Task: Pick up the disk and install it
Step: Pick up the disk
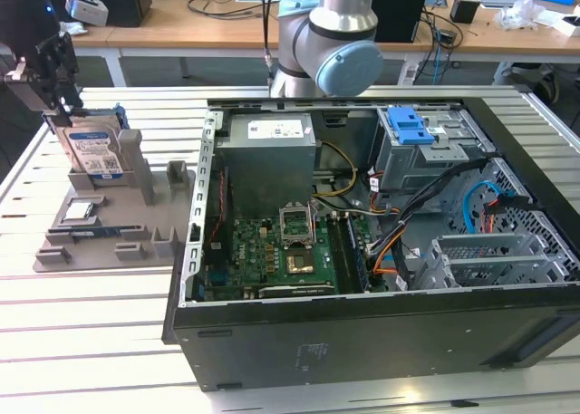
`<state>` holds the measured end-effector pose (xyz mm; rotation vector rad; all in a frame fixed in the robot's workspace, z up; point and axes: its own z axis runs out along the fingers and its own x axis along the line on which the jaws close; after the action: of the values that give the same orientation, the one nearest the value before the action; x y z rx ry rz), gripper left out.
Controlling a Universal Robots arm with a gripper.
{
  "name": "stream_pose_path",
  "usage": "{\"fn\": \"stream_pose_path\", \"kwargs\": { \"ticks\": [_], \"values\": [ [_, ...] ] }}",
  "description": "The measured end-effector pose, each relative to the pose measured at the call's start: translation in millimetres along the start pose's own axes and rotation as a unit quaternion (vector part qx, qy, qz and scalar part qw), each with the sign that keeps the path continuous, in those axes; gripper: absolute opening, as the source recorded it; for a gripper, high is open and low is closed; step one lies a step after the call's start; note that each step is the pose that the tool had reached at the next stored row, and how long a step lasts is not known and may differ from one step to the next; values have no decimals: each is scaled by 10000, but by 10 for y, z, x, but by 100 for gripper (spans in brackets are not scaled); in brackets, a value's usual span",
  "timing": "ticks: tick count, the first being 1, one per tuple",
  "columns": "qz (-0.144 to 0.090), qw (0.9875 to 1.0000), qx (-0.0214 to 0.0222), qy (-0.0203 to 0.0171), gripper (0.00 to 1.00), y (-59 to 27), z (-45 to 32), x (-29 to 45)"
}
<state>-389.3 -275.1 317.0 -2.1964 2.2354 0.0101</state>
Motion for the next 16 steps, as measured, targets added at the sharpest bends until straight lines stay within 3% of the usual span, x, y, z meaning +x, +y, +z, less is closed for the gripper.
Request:
{"fn": "stream_pose_path", "kwargs": {
  "ticks": [10,16],
  "values": [
    [-126,9999,-2,0,54,9,254,2],
    [-128,9999,-3,3,54,20,288,0]
  ]
}}
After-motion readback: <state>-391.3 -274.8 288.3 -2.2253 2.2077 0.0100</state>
